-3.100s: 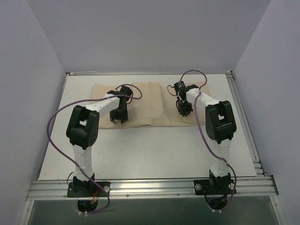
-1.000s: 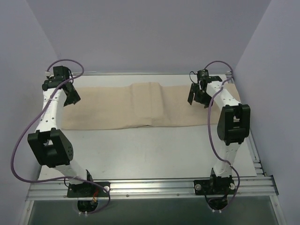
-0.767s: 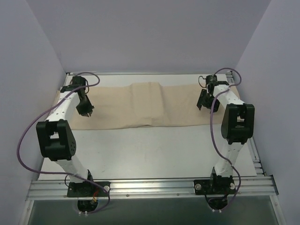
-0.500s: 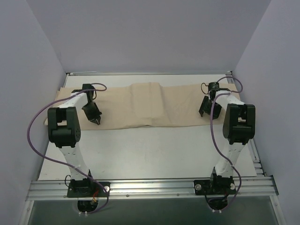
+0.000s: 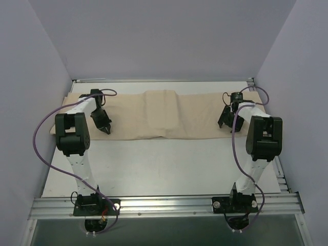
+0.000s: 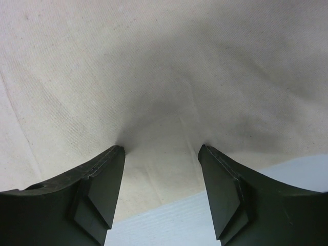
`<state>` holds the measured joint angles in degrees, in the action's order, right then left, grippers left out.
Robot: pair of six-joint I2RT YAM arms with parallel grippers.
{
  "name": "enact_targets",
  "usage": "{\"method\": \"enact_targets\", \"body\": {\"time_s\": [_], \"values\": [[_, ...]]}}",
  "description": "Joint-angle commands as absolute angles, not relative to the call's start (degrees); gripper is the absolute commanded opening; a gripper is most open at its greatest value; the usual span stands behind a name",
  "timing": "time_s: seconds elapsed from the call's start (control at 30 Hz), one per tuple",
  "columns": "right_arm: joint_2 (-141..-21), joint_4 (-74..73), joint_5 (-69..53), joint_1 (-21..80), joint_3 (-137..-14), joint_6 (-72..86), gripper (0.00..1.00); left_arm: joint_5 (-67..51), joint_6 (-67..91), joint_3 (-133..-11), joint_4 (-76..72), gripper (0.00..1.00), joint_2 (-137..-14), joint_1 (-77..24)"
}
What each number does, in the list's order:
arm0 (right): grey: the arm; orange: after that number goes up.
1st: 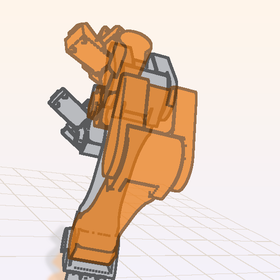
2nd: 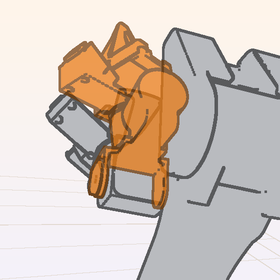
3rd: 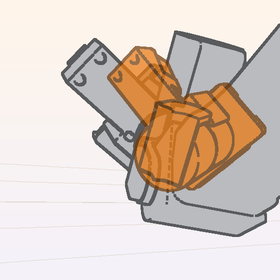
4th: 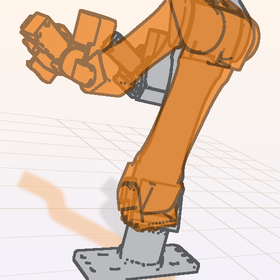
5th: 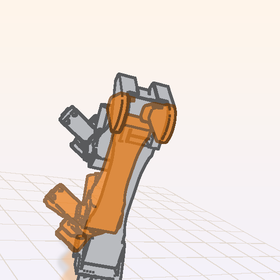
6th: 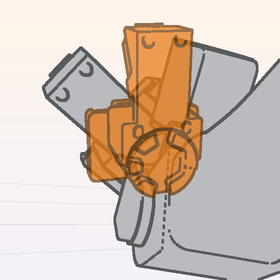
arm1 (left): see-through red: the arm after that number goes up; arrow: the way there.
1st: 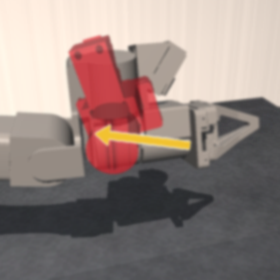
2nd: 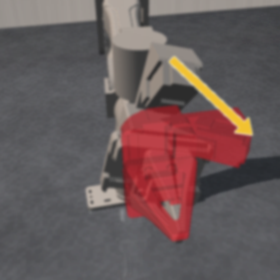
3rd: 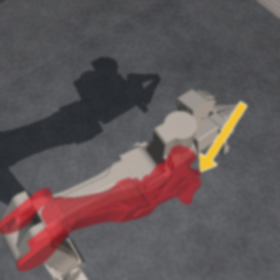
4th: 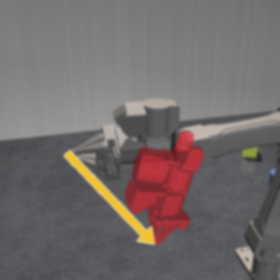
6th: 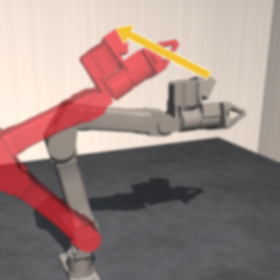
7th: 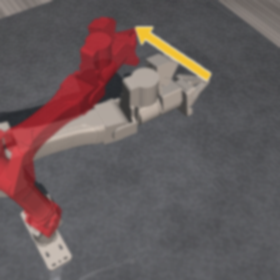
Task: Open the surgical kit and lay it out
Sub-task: Smooth out the surgical kit at the center of the board.
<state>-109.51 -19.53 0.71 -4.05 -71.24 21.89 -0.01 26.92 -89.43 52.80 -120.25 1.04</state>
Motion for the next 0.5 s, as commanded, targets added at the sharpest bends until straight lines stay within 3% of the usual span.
{"method": "enact_targets", "body": {"time_s": [0.0, 0.3, 0.47], "values": [[-113.9, -27.0, 0.6, -7.6, -71.9, 21.8, 0.62, 0.0, 26.2, -89.9, 50.0, 0.17, -123.0, 1.9], [-112.8, -25.9, 0.6, -10.0, -67.3, 21.9, 0.66, -2.0, 25.1, -84.8, 48.0, 0.16, -119.4, 5.4], [-113.6, -26.9, -1.7, -10.1, -72.1, 20.2, 0.67, -2.4, 24.2, -86.1, 48.8, 0.16, -120.4, 5.9]]}}
